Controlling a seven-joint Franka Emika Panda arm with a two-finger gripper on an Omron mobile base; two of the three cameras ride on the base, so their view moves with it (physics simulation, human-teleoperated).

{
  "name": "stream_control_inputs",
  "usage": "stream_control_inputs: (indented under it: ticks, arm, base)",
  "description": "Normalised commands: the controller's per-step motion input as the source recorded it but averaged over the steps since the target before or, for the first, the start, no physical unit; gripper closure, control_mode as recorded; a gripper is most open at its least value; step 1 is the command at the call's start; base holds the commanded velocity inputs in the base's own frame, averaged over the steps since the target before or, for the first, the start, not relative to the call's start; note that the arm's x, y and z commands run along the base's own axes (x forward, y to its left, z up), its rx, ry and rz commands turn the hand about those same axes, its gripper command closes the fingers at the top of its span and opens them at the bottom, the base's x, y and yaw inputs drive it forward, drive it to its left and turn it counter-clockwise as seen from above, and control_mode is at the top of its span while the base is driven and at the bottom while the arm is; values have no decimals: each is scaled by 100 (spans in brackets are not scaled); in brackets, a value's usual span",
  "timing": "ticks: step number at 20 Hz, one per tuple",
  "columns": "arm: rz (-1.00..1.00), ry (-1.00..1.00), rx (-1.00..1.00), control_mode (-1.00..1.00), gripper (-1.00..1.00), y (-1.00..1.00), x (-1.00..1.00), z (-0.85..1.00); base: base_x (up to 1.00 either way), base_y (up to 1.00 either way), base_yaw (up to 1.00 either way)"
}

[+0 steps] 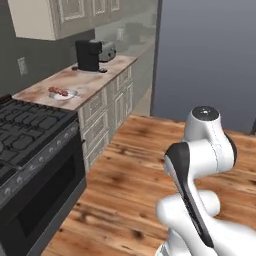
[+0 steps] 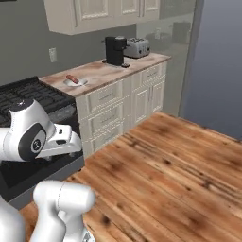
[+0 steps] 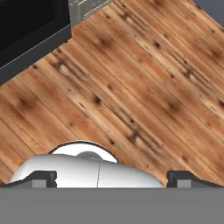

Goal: Place the cold items (eggplant and orange) from the fridge in one tupperware on the dining counter. Place the warm items (hot dog and kebab skewer) in the stove area in another tupperware.

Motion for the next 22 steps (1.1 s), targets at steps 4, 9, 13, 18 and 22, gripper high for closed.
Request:
stream_control_inputs:
  ticks: [4,9,13,18,22]
  arm:
    - [0,0,0,100,-100,0,0,0]
    - [0,0,0,100,-100,0,0,0]
    - [0,0,0,100,-100,0,0,0]
    - [0,0,0,100,-100,0,0,0]
    - [0,0,0,100,-100,0,0,0]
  base:
    - [89,-24,39]
    - [87,-28,41]
    - [87,-24,43]
    - [90,-26,46]
    - [92,-29,50]
